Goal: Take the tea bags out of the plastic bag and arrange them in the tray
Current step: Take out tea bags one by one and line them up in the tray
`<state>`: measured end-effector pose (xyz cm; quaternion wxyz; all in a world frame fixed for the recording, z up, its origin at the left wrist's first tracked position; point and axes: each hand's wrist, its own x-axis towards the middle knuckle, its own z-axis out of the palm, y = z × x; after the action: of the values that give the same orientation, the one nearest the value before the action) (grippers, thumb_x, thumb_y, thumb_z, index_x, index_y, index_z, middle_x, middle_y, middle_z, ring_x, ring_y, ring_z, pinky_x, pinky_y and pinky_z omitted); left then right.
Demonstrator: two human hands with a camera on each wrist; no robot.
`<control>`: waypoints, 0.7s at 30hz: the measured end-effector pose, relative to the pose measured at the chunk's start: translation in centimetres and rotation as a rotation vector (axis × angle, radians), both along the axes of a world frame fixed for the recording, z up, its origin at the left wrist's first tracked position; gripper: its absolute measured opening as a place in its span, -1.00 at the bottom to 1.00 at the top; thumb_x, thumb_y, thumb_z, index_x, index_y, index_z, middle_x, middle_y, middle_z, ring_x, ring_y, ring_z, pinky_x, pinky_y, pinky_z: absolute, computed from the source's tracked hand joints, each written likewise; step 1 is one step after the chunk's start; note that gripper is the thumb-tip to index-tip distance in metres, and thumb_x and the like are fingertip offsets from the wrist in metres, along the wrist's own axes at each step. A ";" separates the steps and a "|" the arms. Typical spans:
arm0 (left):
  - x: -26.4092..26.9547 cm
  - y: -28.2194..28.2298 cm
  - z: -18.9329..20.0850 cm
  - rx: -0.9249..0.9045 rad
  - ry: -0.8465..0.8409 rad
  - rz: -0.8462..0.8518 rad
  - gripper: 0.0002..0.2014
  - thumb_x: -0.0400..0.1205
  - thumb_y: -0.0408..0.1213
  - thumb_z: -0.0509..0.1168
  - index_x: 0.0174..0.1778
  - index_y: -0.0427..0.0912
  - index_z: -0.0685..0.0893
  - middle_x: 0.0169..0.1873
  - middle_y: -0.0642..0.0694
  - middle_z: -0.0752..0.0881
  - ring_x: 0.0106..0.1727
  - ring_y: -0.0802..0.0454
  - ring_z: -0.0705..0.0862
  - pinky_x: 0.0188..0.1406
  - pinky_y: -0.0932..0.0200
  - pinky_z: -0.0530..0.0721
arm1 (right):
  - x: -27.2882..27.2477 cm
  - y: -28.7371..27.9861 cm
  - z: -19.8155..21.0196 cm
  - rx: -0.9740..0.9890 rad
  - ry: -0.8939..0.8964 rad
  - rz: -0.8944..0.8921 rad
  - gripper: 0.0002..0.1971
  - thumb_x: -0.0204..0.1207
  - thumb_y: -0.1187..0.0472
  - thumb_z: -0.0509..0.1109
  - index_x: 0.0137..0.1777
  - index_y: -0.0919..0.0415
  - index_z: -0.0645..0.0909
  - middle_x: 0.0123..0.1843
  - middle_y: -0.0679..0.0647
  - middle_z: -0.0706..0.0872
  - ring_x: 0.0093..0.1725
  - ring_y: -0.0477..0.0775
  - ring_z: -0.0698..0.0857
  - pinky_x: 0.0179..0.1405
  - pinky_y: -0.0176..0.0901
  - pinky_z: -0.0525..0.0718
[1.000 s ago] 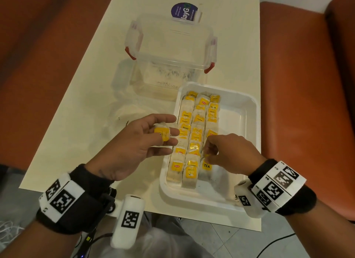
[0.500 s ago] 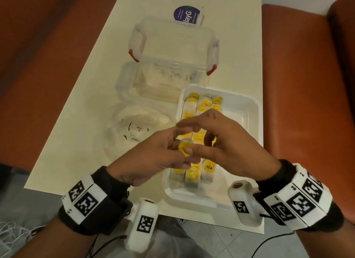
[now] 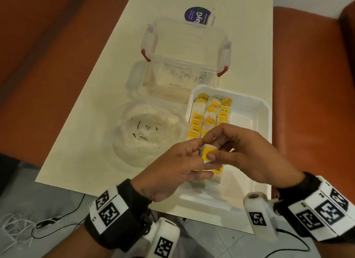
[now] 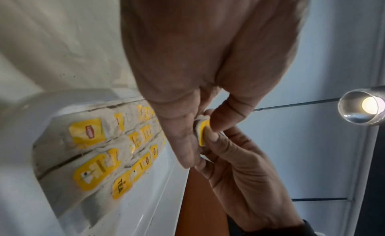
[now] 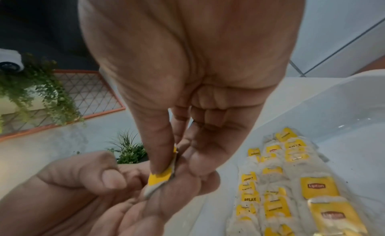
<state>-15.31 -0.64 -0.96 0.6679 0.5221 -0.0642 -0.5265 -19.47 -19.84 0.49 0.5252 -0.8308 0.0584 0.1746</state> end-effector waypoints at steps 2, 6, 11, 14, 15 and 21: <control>0.3 0.2 -0.1 0.024 0.035 0.062 -0.60 0.62 -0.40 0.34 0.40 -0.09 0.63 0.20 -0.11 0.79 0.21 -0.08 0.79 0.23 -0.06 0.74 | 0.0 -0.2 0.2 0.125 0.038 -0.032 -0.70 0.34 0.17 0.65 0.05 -0.08 0.72 -0.15 0.08 0.73 -0.23 0.09 0.69 -0.08 0.09 0.72; 0.9 0.5 -0.2 0.082 0.027 0.129 -0.69 0.63 -0.40 0.40 0.30 -0.14 0.69 -0.07 -0.07 0.78 -0.06 -0.01 0.80 -0.11 0.03 0.81 | 0.0 -0.3 0.9 0.231 0.074 -0.068 -0.62 0.26 0.13 0.63 0.10 0.02 0.71 -0.18 0.20 0.72 -0.23 0.17 0.64 -0.11 0.13 0.63; 0.8 0.4 -0.4 0.146 -0.076 0.084 -0.84 0.57 -0.31 0.48 0.05 -0.12 0.76 -0.28 0.04 0.76 -0.15 0.06 0.80 -0.22 0.11 0.79 | 0.3 -0.4 1.3 0.169 0.107 -0.086 -0.65 0.33 0.19 0.64 0.10 0.03 0.69 -0.30 0.04 0.72 -0.32 0.08 0.65 -0.30 -0.06 0.59; 0.6 0.2 -0.5 0.164 -0.116 0.100 -0.87 0.57 -0.30 0.49 0.00 -0.16 0.74 -0.26 -0.01 0.76 -0.21 0.11 0.77 -0.31 0.22 0.73 | 0.2 -0.3 1.6 0.163 0.127 -0.126 -0.63 0.29 0.10 0.62 0.11 0.06 0.70 -0.29 0.02 0.74 -0.30 0.08 0.77 -0.31 -0.11 0.70; 0.6 0.1 -0.5 0.168 -0.116 0.124 -0.87 0.57 -0.30 0.49 0.00 -0.16 0.75 -0.27 -0.02 0.75 -0.23 0.12 0.76 -0.33 0.23 0.72 | 0.2 -0.3 1.7 0.164 0.137 -0.139 -0.61 0.26 0.07 0.61 0.11 0.08 0.72 -0.27 0.03 0.75 -0.28 0.07 0.80 -0.31 -0.16 0.73; 0.5 0.1 -0.4 0.180 -0.113 0.148 -0.82 0.55 -0.22 0.51 0.05 -0.08 0.79 -0.22 -0.02 0.82 -0.18 0.09 0.78 -0.27 0.17 0.73 | -0.1 -0.5 1.8 0.093 0.141 -0.154 -0.90 0.50 0.26 0.54 0.00 0.18 0.77 -0.22 0.14 0.83 -0.24 0.01 0.82 -0.27 -0.23 0.70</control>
<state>-14.80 -0.52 -1.31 0.6506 0.6121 -0.0154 -0.4493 -19.53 -20.31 2.30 0.5696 -0.7843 0.1506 0.1945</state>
